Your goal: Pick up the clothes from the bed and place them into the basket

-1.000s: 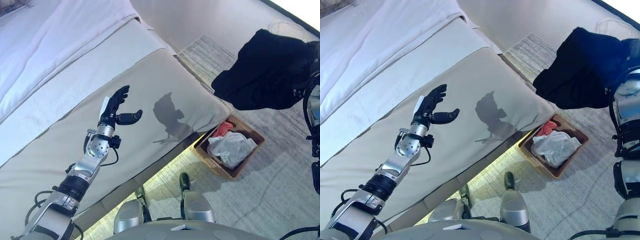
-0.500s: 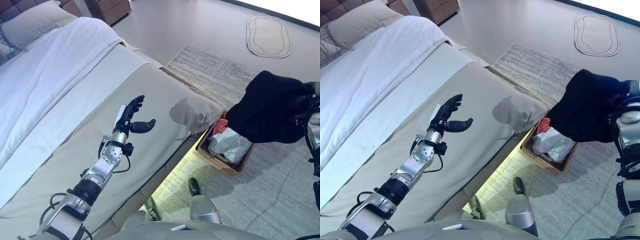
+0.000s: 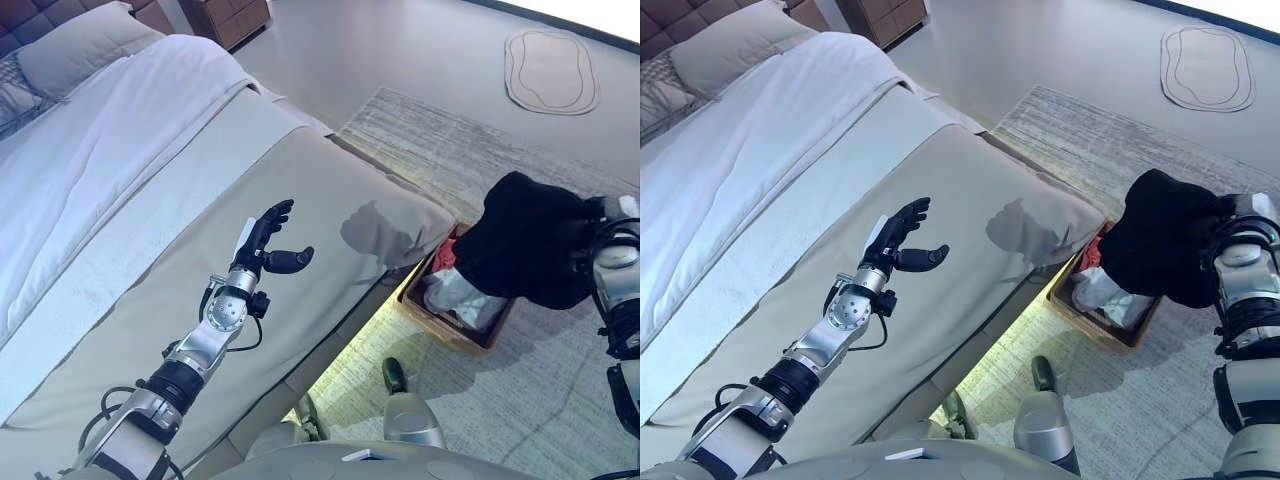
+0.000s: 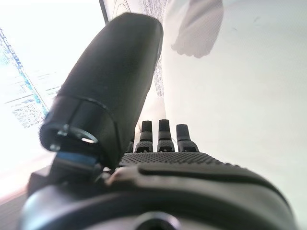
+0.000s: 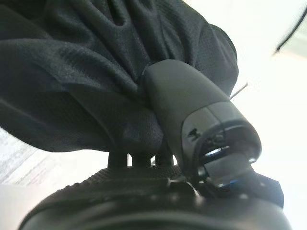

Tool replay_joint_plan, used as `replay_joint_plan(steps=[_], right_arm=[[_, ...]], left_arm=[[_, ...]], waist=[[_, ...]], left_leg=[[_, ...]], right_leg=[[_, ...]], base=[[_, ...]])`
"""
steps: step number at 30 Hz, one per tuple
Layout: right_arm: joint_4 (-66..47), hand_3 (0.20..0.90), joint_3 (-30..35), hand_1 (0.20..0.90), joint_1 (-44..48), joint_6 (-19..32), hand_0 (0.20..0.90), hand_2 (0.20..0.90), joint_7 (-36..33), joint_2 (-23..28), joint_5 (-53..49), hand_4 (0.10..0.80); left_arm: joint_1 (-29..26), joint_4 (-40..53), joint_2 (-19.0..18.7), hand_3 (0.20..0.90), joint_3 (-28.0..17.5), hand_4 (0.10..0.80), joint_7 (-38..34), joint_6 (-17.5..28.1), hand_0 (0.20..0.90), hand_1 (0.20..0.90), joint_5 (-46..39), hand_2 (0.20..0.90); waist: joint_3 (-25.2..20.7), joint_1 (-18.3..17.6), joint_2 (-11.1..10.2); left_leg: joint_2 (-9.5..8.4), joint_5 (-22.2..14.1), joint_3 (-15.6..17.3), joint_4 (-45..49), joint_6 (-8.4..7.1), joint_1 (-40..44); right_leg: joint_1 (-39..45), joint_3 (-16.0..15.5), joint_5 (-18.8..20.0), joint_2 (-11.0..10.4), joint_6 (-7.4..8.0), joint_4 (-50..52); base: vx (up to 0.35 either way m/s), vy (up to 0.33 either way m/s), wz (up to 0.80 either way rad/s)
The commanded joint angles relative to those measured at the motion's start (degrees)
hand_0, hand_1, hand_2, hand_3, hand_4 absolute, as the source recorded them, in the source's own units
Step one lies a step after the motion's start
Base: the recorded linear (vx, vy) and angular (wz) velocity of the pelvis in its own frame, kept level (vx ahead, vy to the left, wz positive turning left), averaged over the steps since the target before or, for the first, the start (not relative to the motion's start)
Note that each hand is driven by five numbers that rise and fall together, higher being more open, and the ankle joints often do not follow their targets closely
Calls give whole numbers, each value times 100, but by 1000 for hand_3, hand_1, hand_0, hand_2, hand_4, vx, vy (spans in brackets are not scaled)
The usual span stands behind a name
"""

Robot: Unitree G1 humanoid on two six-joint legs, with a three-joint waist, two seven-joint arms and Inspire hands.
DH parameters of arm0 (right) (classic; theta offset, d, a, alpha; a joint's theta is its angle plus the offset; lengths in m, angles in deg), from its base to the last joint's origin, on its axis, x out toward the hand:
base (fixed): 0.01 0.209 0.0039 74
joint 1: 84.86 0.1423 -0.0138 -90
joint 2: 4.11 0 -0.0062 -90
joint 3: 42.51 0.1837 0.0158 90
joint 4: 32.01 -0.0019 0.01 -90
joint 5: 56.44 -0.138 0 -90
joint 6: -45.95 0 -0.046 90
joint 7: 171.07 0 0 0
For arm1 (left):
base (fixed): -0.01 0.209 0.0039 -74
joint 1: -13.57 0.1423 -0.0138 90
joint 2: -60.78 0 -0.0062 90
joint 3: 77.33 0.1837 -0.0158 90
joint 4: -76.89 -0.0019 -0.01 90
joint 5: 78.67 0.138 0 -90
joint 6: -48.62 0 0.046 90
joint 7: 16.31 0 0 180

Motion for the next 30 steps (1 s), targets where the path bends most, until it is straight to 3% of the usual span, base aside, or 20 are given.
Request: replay_joint_plan(steps=[1,5,7,8,30], right_arm=[[134,200,-197,300,788,627,300,300,-187,301,-9,100],[93,200,-227,300,790,624,300,300,-86,286,-10,100],[101,499,-257,556,750,609,556,556,-126,253,29,399],[108,900,-261,900,747,602,900,900,-147,250,24,800],[40,900,-115,900,468,463,900,900,-207,94,201,800]], left_arm=[[-398,156,-208,900,71,800,-89,492,900,900,-5,900],[-338,145,-225,900,57,800,-75,497,900,900,-34,900],[-322,128,-229,900,44,800,-70,506,900,900,-46,900],[-322,125,-228,900,40,800,-68,507,900,900,-49,900],[-4,81,-192,900,-120,800,-109,533,900,900,-14,900]], waist=[[-408,114,-274],[-412,145,-253],[-423,154,-257],[-423,156,-258],[-583,339,-353]], left_leg=[[107,-653,-70,13,-257,309],[103,-633,-87,13,-265,302],[105,-623,-83,13,-265,299],[106,-621,-83,13,-265,298],[93,-596,-245,13,-225,279]], right_leg=[[-41,-28,-284,182,-165,78],[-29,-79,-290,169,-176,78],[-31,-98,-285,165,-178,77],[-31,-102,-285,165,-178,78],[110,-230,-319,146,-191,74]], base=[[0,0,0],[7,-7,4],[3,-5,2],[0,0,0],[3,2,1]])
